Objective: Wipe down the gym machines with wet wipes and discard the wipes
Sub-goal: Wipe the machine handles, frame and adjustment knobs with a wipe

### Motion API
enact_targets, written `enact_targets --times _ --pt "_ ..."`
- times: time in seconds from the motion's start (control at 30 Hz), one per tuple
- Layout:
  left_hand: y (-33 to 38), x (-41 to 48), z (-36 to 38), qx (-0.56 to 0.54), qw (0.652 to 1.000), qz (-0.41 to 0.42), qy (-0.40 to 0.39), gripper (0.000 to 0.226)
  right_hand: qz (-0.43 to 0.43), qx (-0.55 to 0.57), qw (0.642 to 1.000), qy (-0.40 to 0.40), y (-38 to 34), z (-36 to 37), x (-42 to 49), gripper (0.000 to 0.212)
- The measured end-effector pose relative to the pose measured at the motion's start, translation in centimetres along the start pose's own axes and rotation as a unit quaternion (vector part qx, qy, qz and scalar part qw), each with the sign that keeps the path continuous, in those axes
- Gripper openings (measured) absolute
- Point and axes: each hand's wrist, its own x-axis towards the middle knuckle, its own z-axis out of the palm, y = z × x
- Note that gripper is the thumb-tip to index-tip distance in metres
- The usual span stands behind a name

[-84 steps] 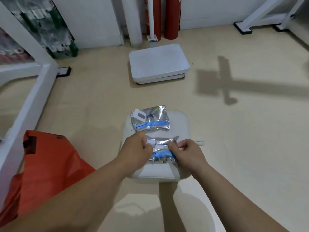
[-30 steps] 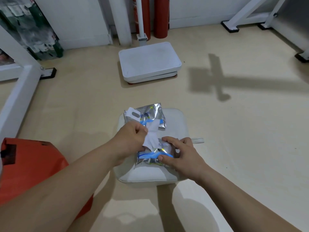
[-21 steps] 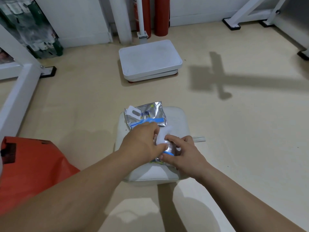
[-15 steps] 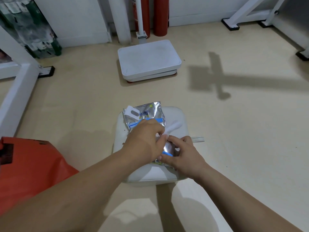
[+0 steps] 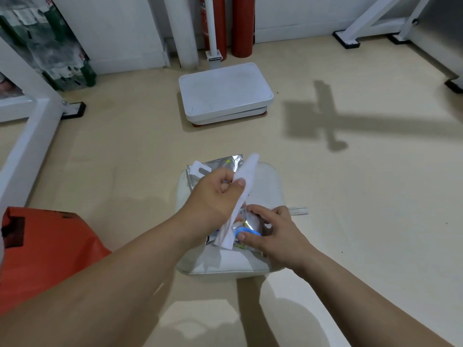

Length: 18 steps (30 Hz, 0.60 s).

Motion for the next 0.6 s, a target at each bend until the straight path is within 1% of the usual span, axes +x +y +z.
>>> enact_targets --times 0.07,0.1,0.13,0.2,0.23,0.27,0.33,0.37,0.4,0.47,0.5,0.57,0.6 --pt "-0.3 0.2 0.1 -0.041 0.997 -0.056 -0.018 0.022 0.035 0.079 0.995 -0.047 -0.8 -1.0 -0.5 0.057" --pt "-0.3 0.3 0.0 -0.071 0.995 -0.067 -0.035 0.023 0.048 0.111 0.991 -0.057 -1.3 -1.8 -0.8 0.055" --pt "-0.2 0.2 -0.1 -0.094 0.991 -0.07 -0.058 0.024 0.052 0.139 0.988 -0.046 -1.9 -2.6 -1.1 0.045" --pt "0.3 -0.3 0.0 -0.094 0.988 -0.066 -0.106 0.021 0.056 0.193 0.979 0.018 -3.1 -3.9 -1.6 0.021" --pt "0.6 -0.8 0.2 -0.079 0.988 -0.062 -0.117 0.015 0.058 0.215 0.974 0.04 -3.6 -4.4 -1.8 0.023" --pt "1.1 -1.3 0.7 -0.075 0.988 -0.064 -0.117 0.013 0.066 0.243 0.967 0.045 -4.2 -4.8 -2.2 0.029" --pt "2.0 -2.0 1.8 -0.106 0.987 -0.072 -0.096 0.028 0.075 0.309 0.948 0.002 -5.5 -5.3 -2.9 0.036" --pt "2.6 -2.4 2.4 -0.128 0.985 -0.075 -0.084 0.031 0.075 0.33 0.941 -0.021 -6.2 -5.5 -3.4 0.035" --pt "3.2 -2.7 2.9 -0.15 0.983 -0.081 -0.069 0.031 0.077 0.343 0.936 -0.028 -7.1 -5.7 -4.0 0.031" --pt "4.5 -3.8 3.7 -0.197 0.973 -0.113 -0.029 0.019 0.078 0.361 0.929 -0.005 -8.7 -6.6 -5.5 0.025" --pt "5.2 -4.5 4.0 -0.208 0.969 -0.135 -0.01 0.017 0.08 0.371 0.925 0.01 -9.3 -7.1 -6.6 0.023" --pt "7.4 -6.8 4.5 -0.205 0.961 -0.187 0.002 0.025 0.101 0.402 0.909 0.04 -10.3 -8.1 -9.7 0.02" --pt "8.9 -8.4 4.6 -0.201 0.957 -0.211 -0.01 0.027 0.116 0.42 0.899 0.048 -10.9 -8.5 -11.6 0.019"
